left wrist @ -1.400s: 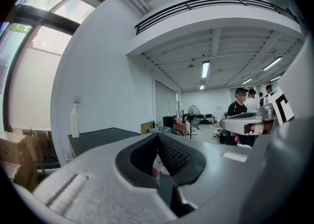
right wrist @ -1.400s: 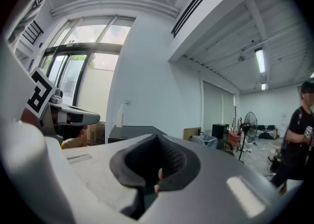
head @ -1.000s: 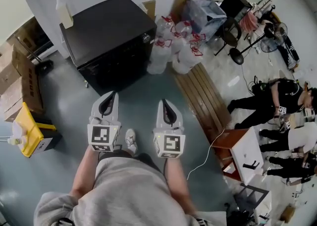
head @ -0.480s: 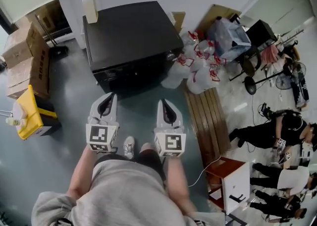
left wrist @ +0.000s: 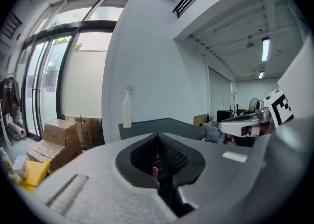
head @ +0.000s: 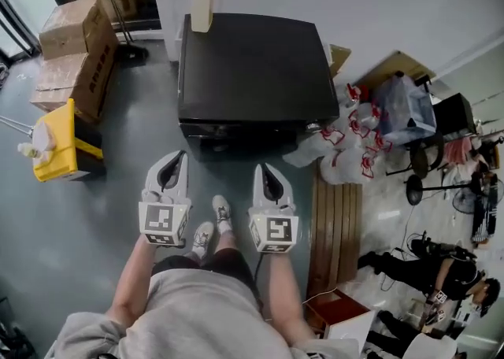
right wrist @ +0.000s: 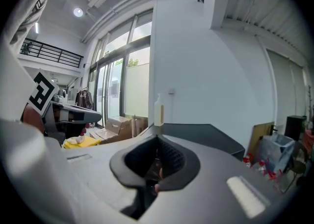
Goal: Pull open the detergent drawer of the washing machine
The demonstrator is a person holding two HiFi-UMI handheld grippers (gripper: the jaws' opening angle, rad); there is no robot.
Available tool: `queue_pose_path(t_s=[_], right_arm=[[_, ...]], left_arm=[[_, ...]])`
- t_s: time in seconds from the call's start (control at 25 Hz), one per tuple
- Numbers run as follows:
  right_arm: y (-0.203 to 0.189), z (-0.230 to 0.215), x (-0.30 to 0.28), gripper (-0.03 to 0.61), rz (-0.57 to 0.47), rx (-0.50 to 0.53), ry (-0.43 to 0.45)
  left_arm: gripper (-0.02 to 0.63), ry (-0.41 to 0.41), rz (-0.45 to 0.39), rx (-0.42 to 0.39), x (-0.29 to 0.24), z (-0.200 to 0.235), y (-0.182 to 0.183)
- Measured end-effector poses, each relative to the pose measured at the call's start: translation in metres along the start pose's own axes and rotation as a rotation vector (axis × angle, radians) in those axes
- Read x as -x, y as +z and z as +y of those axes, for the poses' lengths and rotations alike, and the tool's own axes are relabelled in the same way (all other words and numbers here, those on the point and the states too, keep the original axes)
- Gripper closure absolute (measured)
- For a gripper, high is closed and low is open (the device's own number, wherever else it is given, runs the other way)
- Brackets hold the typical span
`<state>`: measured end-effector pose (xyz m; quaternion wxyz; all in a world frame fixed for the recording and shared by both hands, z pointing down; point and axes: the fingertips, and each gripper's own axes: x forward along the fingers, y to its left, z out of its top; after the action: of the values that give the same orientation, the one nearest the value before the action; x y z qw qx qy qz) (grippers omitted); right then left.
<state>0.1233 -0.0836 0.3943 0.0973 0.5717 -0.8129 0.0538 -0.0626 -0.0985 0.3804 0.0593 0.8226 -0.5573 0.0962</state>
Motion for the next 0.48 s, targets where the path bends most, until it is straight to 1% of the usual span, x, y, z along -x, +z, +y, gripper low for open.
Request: queue_pose_path(t_s=[0.28,0.4,0.48], right_arm=[[-0.023,-0.01,-0.06,0.575,0.054,-0.002,0.096],[-0.036,-0.016,-0.079,0.574,0.079,-0.007,0.138],[-0.046,-0.019,-0.09,0.574,0.094,-0.009,0.161]], left_arm=[[0.603,0.096,0.065,0.032,-0.037,0.025,-0.03],[0.603,0.127,0.093,0.053,-0.051,0.03,-0.042],[0.603,0.142,0.105,0.053,-0.06,0.033,-0.051]])
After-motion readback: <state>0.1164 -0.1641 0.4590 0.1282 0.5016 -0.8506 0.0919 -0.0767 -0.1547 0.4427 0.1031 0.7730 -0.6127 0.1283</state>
